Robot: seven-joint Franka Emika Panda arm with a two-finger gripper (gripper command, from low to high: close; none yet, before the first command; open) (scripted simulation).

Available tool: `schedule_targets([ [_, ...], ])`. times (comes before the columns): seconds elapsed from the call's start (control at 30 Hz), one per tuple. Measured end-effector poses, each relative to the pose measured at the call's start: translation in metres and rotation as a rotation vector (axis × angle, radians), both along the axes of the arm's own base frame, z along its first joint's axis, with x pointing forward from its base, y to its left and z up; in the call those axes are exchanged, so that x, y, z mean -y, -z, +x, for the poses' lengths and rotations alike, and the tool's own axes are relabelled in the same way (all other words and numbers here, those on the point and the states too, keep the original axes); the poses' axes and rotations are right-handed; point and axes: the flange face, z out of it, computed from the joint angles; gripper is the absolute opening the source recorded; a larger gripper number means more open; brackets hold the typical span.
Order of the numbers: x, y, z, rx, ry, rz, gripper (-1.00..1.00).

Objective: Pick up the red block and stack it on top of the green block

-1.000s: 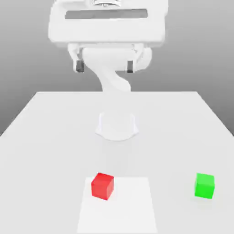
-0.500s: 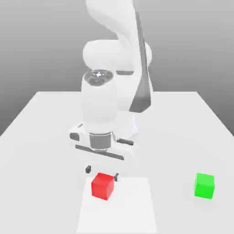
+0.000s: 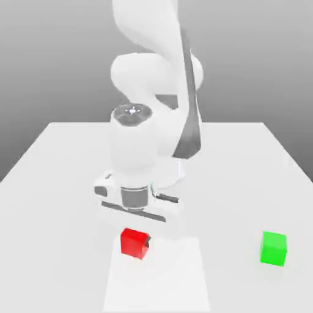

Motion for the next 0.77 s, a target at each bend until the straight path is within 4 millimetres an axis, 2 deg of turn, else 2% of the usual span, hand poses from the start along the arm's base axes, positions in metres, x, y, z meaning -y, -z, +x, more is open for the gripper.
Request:
schedule_targets([
  [0.07,-0.005,-0.012,0.004,-0.001,0.020,-0.001,-1.00],
  [0.1,-0.018,-0.016,0.010,-0.001,0.017,-0.001,-1.00],
  [0.13,-0.043,-0.019,0.014,-0.001,-0.018,-0.002,-1.00],
  [0.2,-0.108,-0.024,0.019,-0.002,-0.107,-0.003,-1.00],
  [0.27,-0.175,-0.031,0.014,-0.001,-0.185,-0.004,-1.00],
  [0.37,-0.267,-0.040,-0.013,-0.001,-0.290,-0.002,-1.00],
  [0.43,-0.313,-0.047,-0.032,0.000,-0.321,0.000,-1.00],
  [0.47,-0.321,-0.045,-0.034,0.001,-0.313,0.000,-1.00],
  [0.53,-0.307,-0.030,-0.018,0.003,-0.249,0.001,-1.00],
  [0.63,-0.306,0.001,-0.017,0.002,-0.239,0.000,-1.00],
  [0.67,-0.306,0.010,-0.018,0.001,-0.240,0.001,1.00],
  [0.77,-0.306,0.010,-0.018,0.001,-0.240,0.001,1.00],
])
